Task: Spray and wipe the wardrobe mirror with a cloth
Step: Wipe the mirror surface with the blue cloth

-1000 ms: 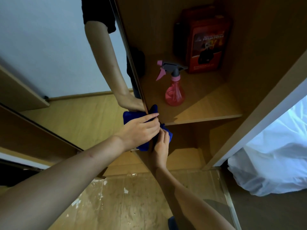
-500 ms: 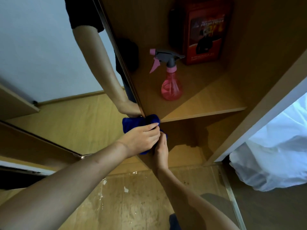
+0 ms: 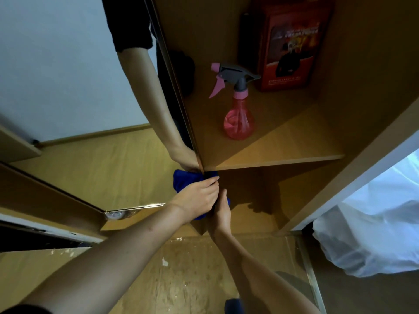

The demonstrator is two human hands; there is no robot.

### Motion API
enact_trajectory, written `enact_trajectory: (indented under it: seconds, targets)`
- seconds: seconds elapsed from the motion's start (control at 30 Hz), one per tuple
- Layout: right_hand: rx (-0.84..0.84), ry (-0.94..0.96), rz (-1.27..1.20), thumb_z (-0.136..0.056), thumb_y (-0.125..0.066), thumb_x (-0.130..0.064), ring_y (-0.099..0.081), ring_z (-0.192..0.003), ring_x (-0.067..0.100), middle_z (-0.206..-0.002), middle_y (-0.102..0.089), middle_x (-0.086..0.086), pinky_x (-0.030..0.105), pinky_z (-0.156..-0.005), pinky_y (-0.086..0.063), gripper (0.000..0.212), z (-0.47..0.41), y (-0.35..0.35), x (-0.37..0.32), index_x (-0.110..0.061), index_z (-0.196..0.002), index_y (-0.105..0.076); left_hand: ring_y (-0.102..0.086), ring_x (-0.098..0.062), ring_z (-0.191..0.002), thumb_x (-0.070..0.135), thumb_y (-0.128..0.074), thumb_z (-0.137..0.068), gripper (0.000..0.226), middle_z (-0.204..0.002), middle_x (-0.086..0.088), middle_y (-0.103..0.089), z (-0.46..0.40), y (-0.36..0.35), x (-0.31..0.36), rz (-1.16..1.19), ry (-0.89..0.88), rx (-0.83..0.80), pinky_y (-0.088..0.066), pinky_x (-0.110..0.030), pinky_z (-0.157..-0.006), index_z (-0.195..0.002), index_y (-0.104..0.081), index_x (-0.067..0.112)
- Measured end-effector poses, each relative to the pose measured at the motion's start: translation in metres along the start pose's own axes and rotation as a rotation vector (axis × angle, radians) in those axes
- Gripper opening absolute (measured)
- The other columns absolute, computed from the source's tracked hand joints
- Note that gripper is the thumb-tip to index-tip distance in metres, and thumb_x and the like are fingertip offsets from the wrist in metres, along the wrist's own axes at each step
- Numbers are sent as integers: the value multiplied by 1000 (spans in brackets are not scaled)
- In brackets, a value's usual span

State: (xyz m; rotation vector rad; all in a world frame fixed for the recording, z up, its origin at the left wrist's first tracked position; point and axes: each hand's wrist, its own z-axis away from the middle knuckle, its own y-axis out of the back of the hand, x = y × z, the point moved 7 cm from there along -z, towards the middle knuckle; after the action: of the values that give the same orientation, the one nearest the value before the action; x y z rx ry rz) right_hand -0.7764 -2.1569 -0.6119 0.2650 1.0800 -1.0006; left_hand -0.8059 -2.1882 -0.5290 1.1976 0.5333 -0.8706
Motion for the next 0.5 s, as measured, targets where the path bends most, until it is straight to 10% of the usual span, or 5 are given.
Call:
enact_trajectory:
  seconds: [0.17,0.33,0.5]
  targets:
    - [3,-124,-150,-104,-35,-37,-60,-116,26,-126,-62,17,33,-90,-52,44,-2,-4,15,-6,-128,-55,-43,-24,-136,9,-59,-82,50,-141,-11,-52,34,13,4,261,150,171,-18,-40,-117,-131,-56,5]
    - [38,-38,289,-99,-48,-10,-57,-103,22,-119,-58,13,30,-85,-47,22,-4,-4,9,-10,-121,-47,-54,-23,-120,7,-79,-63,52,-119,-6,-66,93,-10,33,769,630,204,-41,-35,-104,-113,-69,10]
    - [99,-123,275,-92,-45,9,-54,-111,22,-125,-51,5,37,-98,-47,52,-4,-5,21,-16,-136,-32,-53,-21,-120,14,-78,-70,47,-124,0,-62,104,-30,76,1044,970,82,-51,-37,-92,-115,-65,17]
